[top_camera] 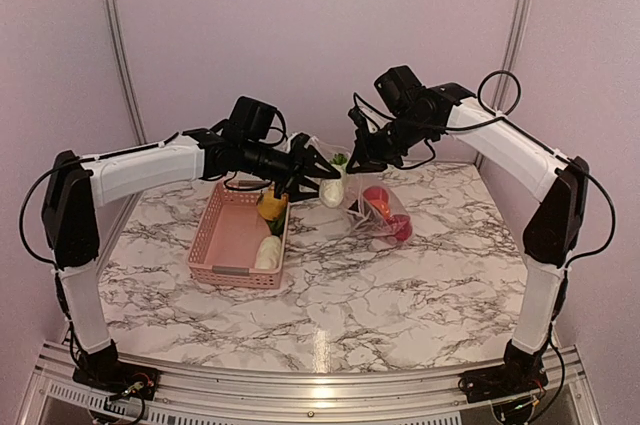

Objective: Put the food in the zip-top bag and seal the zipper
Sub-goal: Place the fake vegetable in the zipper food storage bag, then adjust the zipper food storage bag at the center of the board.

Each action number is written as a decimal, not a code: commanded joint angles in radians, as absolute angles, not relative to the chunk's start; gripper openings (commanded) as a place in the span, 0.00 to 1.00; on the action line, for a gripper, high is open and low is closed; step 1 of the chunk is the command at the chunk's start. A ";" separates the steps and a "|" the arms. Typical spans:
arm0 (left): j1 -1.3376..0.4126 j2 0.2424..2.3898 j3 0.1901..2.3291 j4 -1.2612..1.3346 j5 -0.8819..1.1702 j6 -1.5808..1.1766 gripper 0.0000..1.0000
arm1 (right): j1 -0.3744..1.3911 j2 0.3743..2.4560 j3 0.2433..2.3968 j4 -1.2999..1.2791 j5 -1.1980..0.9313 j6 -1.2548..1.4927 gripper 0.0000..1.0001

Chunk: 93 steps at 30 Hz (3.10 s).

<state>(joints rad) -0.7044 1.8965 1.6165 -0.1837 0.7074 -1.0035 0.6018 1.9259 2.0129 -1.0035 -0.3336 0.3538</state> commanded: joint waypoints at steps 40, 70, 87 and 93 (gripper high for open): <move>-0.734 1.751 1.535 -0.310 0.319 -0.787 0.40 | 0.598 1.902 2.031 -0.976 -0.381 0.378 0.00; -0.842 2.092 1.967 -0.096 0.348 -1.001 0.00 | 0.446 1.818 2.120 -1.170 -0.077 0.319 0.00; -0.844 2.092 2.022 0.031 0.375 -0.967 0.00 | 0.445 1.797 2.209 -1.158 -0.080 0.299 0.00; -0.833 2.085 1.949 -0.127 0.390 -0.901 0.28 | 0.453 1.750 1.938 -1.035 -0.173 0.320 0.00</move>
<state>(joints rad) -0.8433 2.0975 1.9984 -0.0147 0.3679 -0.9707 0.4465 1.7580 2.0705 -1.1057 -0.1070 0.3069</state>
